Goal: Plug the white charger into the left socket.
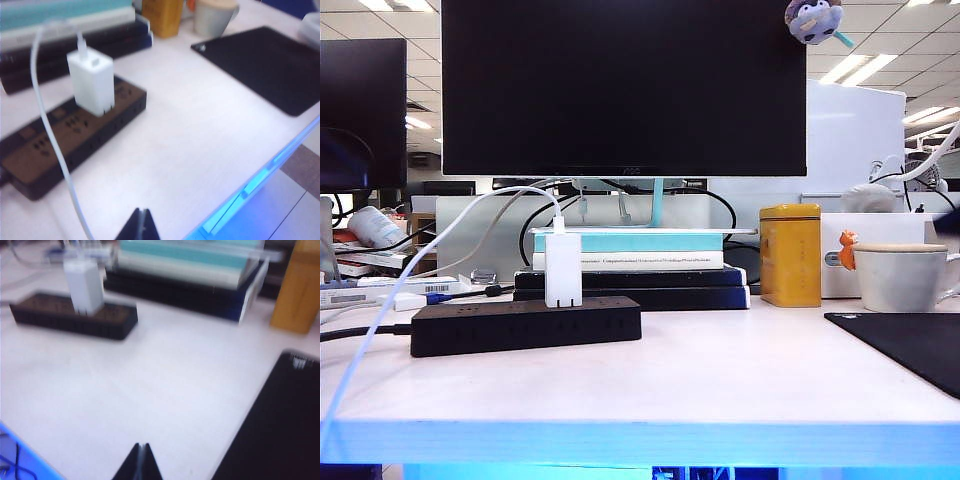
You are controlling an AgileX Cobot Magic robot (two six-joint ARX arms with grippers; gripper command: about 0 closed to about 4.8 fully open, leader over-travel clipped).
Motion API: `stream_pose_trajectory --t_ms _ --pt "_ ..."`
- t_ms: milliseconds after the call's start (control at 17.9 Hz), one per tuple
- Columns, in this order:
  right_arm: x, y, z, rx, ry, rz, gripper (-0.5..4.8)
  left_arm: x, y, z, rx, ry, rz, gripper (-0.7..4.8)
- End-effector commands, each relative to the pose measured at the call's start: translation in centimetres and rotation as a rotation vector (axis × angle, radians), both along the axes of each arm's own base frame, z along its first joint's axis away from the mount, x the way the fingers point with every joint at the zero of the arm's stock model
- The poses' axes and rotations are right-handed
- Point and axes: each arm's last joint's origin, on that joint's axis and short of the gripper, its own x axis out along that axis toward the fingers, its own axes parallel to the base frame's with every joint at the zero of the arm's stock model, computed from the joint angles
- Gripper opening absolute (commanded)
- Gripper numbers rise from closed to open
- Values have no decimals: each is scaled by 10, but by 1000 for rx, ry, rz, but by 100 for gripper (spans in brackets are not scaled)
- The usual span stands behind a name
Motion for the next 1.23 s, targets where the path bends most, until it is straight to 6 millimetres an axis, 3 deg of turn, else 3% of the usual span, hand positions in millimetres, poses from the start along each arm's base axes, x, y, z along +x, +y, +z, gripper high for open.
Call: stream_pose_trajectory --t_ms 56,558,836,948,1004,1227 --pt "0 0 -3 0 7 -5 -8 3 1 -19 8 -33 60 -4" --pt "0 0 -2 4 1 2 -7 -1 4 -62 105 -12 85 -5" --pt "0 0 -2 5 0 2 -7 0 5 -61 167 -69 86 -1" --pt "0 0 -2 5 0 2 -7 0 5 -60 167 -74 85 107" --pt "0 0 -2 5 0 2 -7 0 4 -60 163 -81 87 125" --pt "0 0 -2 5 0 2 -7 0 4 -60 161 -79 78 125"
